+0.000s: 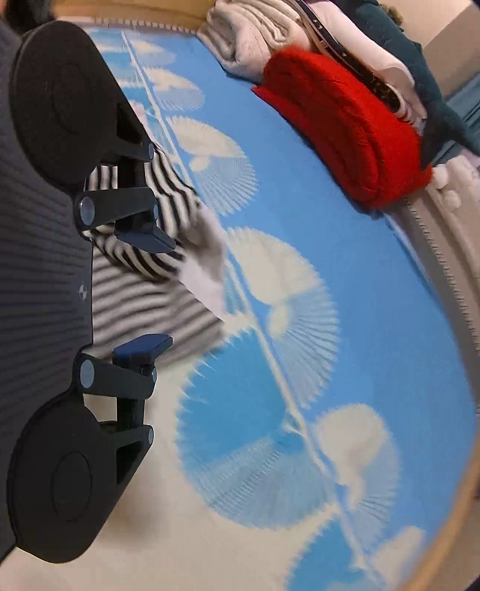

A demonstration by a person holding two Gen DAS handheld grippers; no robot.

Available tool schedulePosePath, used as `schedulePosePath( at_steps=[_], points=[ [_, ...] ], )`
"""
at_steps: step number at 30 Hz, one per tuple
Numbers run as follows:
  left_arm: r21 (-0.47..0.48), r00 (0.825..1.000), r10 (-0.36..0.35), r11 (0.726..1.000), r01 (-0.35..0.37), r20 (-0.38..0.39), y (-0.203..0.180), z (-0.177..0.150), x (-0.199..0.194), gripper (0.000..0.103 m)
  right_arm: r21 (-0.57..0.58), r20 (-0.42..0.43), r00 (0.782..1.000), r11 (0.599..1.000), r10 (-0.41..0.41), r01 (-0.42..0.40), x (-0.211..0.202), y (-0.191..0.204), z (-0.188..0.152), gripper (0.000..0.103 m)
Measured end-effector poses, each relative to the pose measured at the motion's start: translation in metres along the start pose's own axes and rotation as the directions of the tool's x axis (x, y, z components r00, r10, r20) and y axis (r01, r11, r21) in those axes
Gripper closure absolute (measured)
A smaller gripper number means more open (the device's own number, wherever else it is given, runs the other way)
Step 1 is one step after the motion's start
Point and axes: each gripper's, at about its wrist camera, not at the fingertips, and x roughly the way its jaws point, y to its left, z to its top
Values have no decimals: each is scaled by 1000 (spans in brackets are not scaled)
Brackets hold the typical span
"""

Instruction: Fold small clothes

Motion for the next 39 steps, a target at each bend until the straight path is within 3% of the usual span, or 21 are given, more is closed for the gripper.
schedulePosePath(
  at_steps=[2, 6, 12, 16, 19, 20, 22, 24, 27, 31, 33, 35, 36, 38, 39],
  points=[
    [-21, 998, 40, 999, -41, -50, 4, 3, 18, 47, 17, -58, 998, 999, 30, -29, 17, 7, -7, 51],
    [-114, 996, 31, 993, -41, -87, 22, 2, 36, 45, 1, -142, 988, 998, 60, -60, 47, 30, -20, 49],
    [-162, 994, 16, 986, -32, -104, 24, -1, 38, 43, -39, -207, 978, 999, 23, -32, 92, 58, -40, 48],
    [-149, 994, 44, 987, -60, -104, 19, -1, 37, 43, -87, -209, 978, 996, -8, -10, 106, 66, -47, 48],
    [-122, 994, 77, 989, -86, -74, 9, 0, 33, 57, -130, -177, 983, 991, -56, 33, 109, 68, -45, 48],
    [-111, 995, 83, 990, -89, -59, 5, 1, 32, 67, -136, -166, 984, 990, -59, 37, 109, 67, -43, 52],
    [-88, 995, 94, 992, -95, -18, -1, 2, 22, 76, -150, -142, 988, 988, -56, 34, 108, 68, -42, 68],
    [-44, 993, 117, 992, -116, 24, -9, 3, 15, 90, -165, -118, 992, 986, -49, 29, 104, 67, -41, 91],
    [-4, 993, 104, 995, -104, 60, -12, 8, 6, 103, -150, -85, 996, 989, -5, -7, 95, 66, -38, 99],
    [-45, 980, 21, 999, -12, 199, -4, 17, -22, 103, -87, -17, 990, 986, 143, -144, 66, 64, -25, 100],
    [-37, 959, -63, 996, 76, 275, -2, 22, -38, 103, 4, 21, 957, 957, 290, -290, 47, 55, -17, 100],
    [-18, 940, -122, 991, 135, 318, 1, 24, -51, 103, 151, 54, 894, 881, 446, -449, 34, 36, -10, 100],
    [-14, 938, -131, 990, 142, 320, 2, 25, -53, 103, 199, 64, 877, 855, 476, -478, 32, 25, -8, 100],
    [-27, 959, -92, 994, 103, 266, 6, 27, -46, 103, 232, 6, 897, 872, 441, -430, 38, 11, -7, 100],
    [-33, 978, -42, 998, 49, 206, 9, 28, -36, 103, 221, -86, 929, 916, 360, -335, 48, 6, -9, 100]
  ],
)
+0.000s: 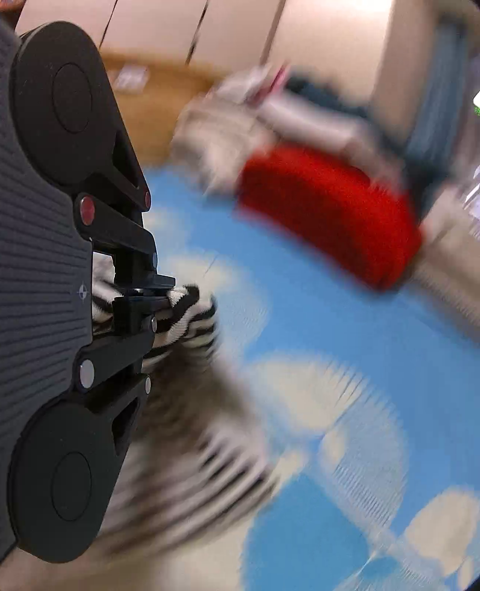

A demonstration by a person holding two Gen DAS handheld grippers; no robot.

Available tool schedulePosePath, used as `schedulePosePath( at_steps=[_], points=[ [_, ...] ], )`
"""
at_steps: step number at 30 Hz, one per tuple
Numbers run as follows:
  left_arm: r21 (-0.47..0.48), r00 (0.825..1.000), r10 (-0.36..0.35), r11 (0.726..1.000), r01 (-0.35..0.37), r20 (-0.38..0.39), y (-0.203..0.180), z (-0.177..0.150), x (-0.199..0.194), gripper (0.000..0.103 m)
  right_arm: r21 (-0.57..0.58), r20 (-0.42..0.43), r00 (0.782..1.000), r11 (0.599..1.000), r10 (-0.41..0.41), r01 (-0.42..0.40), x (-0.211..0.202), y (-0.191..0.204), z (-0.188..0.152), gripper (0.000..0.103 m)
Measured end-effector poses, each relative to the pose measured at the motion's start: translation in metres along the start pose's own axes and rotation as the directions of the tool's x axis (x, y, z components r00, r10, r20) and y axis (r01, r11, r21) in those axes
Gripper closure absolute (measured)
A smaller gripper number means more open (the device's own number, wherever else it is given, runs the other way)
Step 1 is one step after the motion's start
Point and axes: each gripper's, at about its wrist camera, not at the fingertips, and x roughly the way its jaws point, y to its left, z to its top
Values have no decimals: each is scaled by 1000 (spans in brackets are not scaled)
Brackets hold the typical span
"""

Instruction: Fold small clothes

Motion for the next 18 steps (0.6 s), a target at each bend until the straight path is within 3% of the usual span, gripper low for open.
schedulePosePath(
  at_steps=[2, 3, 4, 7, 8, 9, 10, 12, 18],
  points=[
    [20, 985, 124, 992, -123, -121, 6, -7, 22, 103, -65, -100, 971, 975, -218, 213, 18, -13, -6, 100],
    [6, 970, 171, 985, -172, -172, 11, -11, 33, 103, -107, -111, 950, 954, -291, 280, 25, -17, -11, 100],
    [-28, 967, 166, 984, -175, -196, 17, -12, 36, 103, -137, -123, 934, 938, -335, 318, 31, -19, -16, 99],
    [-85, 977, 104, 989, -122, -188, 17, -8, 32, 100, -174, -103, 928, 925, -358, 338, 33, -10, -18, 94],
    [-76, 980, 100, 991, -114, -170, 14, -6, 29, 93, -189, -78, 926, 918, -369, 350, 32, -5, -18, 92],
    [-57, 984, 97, 993, -107, -151, 9, -4, 26, 81, -202, -56, 921, 908, -385, 367, 31, -1, -17, 85],
    [-43, 985, 97, 994, -104, -140, 6, -3, 25, 75, -210, -37, 915, 899, -401, 385, 30, 1, -18, 79],
    [-35, 984, 106, 993, -112, -144, 4, -5, 27, 66, -216, 1, 903, 882, -429, 419, 27, 2, -18, 56],
    [-21, 970, 117, 992, -124, -215, 8, -17, 44, 56, -174, -19, 911, 899, -412, 403, 35, -4, -22, 49]
  ],
)
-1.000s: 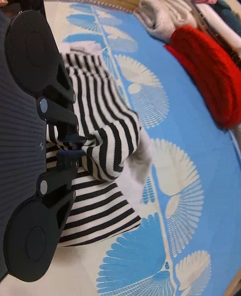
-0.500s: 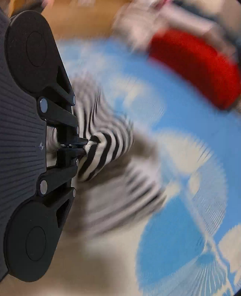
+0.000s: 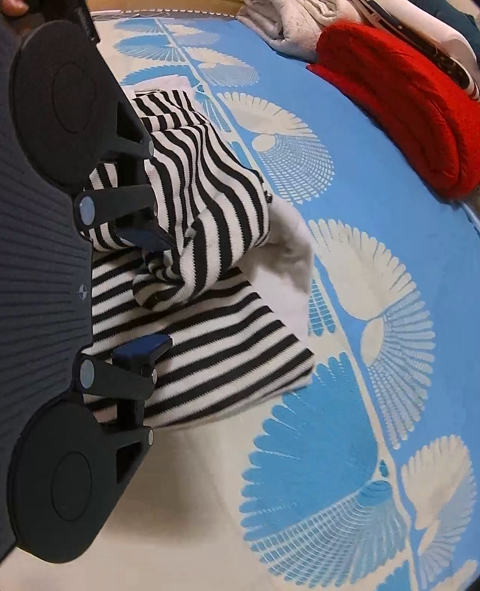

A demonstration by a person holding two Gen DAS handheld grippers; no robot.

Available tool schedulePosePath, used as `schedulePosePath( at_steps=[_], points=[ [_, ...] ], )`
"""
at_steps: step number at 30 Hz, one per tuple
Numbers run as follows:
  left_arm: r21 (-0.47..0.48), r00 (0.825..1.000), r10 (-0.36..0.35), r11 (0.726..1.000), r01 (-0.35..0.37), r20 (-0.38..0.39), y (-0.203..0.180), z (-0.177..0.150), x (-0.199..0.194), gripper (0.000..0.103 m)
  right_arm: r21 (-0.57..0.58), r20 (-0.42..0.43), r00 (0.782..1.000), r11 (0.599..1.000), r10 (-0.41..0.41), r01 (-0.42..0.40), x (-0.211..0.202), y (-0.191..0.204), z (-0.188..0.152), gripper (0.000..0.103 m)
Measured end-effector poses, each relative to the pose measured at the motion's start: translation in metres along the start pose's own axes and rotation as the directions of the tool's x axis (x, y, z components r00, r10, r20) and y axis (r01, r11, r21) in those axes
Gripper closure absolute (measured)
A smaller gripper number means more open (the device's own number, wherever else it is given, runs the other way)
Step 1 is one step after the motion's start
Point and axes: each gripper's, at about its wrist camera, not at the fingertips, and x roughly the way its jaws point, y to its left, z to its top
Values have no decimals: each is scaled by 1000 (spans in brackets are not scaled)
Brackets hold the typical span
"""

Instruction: Fold small clothes

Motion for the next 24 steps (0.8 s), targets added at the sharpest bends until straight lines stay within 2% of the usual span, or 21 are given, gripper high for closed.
schedulePosePath(
  at_steps=[3, 20, 21, 22, 23, 24],
  points=[
    [28, 1000, -2, 1000, 2, -8, -5, -4, 5, 50, -10, -14, 1000, 1000, -22, 22, 5, 7, -4, 49],
    [51, 999, 25, 998, -23, -28, -14, -9, 22, 52, -64, -13, 998, 996, -63, 62, 19, 22, -10, 50],
    [54, 999, 24, 998, -22, -28, -14, -9, 22, 53, -69, -10, 998, 996, -62, 62, 19, 23, -10, 57],
    [57, 999, 22, 998, -21, -28, -15, -10, 22, 54, -81, -7, 998, 995, -57, 56, 18, 24, -11, 62],
    [62, 999, 19, 998, -17, -25, -15, -10, 22, 65, -97, -4, 999, 994, -51, 51, 18, 27, -11, 71],
    [68, 1000, 15, 998, -13, -24, -16, -10, 22, 84, -119, 4, 999, 992, -50, 50, 16, 30, -12, 77]
  ],
)
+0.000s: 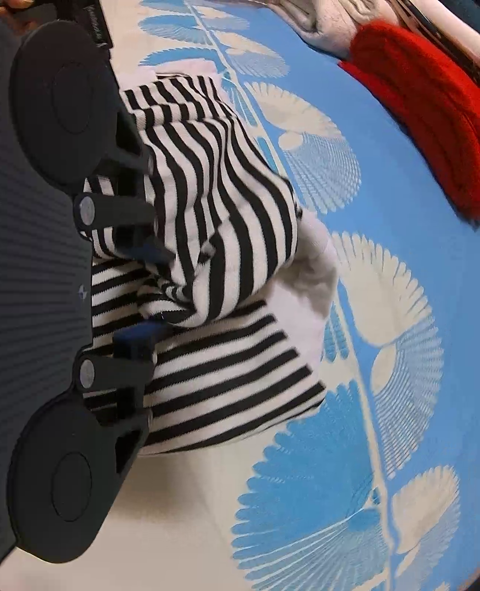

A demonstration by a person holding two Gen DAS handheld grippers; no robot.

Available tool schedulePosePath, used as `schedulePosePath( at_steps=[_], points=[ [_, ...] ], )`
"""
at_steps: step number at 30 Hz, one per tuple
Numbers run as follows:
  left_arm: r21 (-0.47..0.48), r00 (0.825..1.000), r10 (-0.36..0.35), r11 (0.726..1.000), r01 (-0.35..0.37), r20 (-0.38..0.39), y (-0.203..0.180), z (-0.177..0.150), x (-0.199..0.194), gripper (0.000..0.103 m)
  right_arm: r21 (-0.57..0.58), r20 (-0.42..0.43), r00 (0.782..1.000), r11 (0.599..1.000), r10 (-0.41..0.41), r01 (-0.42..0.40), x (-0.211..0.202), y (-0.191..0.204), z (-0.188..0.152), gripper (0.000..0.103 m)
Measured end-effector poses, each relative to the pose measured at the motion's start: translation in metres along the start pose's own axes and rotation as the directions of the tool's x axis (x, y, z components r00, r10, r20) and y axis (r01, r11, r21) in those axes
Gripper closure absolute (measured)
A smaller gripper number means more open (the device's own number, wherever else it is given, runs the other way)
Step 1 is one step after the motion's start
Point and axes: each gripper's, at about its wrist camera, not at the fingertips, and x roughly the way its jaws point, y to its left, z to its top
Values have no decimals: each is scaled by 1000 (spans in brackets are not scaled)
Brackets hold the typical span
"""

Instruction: Fold small clothes

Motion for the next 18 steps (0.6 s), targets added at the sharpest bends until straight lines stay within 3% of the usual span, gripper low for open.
schedulePosePath(
  at_steps=[2, 6, 8, 10, 11, 12, 13, 14, 16, 17, 18],
  points=[
    [20, 1000, -3, 1000, 3, 14, -1, 1, -4, 102, -50, 23, 1000, 999, -3, 4, -4, 6, 1, 90],
    [30, 993, -49, 998, 46, 110, 3, 11, -30, 103, -23, 70, 992, 994, 104, -102, -17, 6, 7, 97],
    [-9, 961, -179, 983, 185, 212, 14, 19, -54, 103, 47, 155, 961, 970, 230, -240, -33, -1, 12, 98],
    [-28, 914, -296, 948, 316, 279, 26, 27, -76, 103, 80, 248, 910, 929, 333, -361, -53, -7, 19, 98],
    [-26, 903, -320, 940, 342, 285, 29, 29, -80, 103, 89, 265, 893, 913, 364, -398, -58, -9, 20, 98],
    [-27, 904, -332, 936, 352, 268, 33, 31, -79, 103, 100, 256, 889, 905, 379, -414, -58, -10, 21, 98],
    [-37, 919, -324, 940, 340, 224, 34, 31, -72, 102, 116, 208, 907, 912, 365, -394, -53, -11, 21, 98],
    [-45, 940, -302, 949, 312, 159, 35, 30, -61, 97, 126, 139, 939, 934, 316, -333, -43, -12, 20, 98],
    [-42, 971, -238, 970, 239, 23, 32, 25, -34, 82, 111, -6, 986, 980, 165, -163, -19, -14, 14, 93],
    [-42, 978, -208, 978, 207, -23, 32, 20, -25, 72, 89, -58, 994, 992, 89, -84, -8, -15, 10, 93],
    [-50, 981, -184, 982, 181, -60, 32, 16, -15, 68, 79, -71, 996, 995, 61, -56, -3, -17, 6, 93]
  ],
)
